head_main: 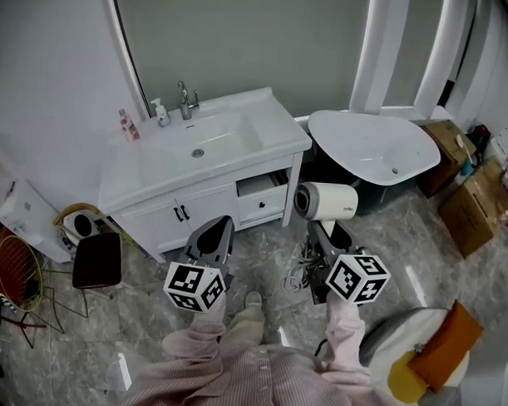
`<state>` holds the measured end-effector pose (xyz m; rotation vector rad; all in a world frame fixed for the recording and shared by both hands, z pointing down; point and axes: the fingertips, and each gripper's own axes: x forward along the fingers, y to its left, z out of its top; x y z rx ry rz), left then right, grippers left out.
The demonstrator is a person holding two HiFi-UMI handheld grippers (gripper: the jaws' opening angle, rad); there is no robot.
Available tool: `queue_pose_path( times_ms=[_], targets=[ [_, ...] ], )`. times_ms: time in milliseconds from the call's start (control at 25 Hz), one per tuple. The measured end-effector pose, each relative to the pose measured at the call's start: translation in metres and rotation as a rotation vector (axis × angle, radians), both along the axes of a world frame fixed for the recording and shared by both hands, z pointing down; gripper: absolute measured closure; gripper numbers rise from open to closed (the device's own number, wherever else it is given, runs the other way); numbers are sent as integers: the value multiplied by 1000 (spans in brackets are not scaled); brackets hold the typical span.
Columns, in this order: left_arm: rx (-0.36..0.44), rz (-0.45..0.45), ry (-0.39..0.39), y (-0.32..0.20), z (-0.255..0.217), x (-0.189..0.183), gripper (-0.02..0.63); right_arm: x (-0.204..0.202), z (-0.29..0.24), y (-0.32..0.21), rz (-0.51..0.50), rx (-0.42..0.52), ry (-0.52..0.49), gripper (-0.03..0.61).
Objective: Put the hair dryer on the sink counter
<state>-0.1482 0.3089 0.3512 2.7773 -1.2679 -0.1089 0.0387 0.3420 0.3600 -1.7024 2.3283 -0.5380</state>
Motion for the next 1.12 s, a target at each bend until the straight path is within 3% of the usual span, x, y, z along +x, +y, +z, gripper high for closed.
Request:
queue_pose_path(
  times_ms=[760, 1120],
  targets=[
    [-34, 47, 21, -205, 5, 24, 617, 19, 11, -191, 35, -39, -16, 417],
    [-27, 68, 34, -261, 5, 28, 617, 23, 14, -243, 61, -40, -8, 417]
  ],
)
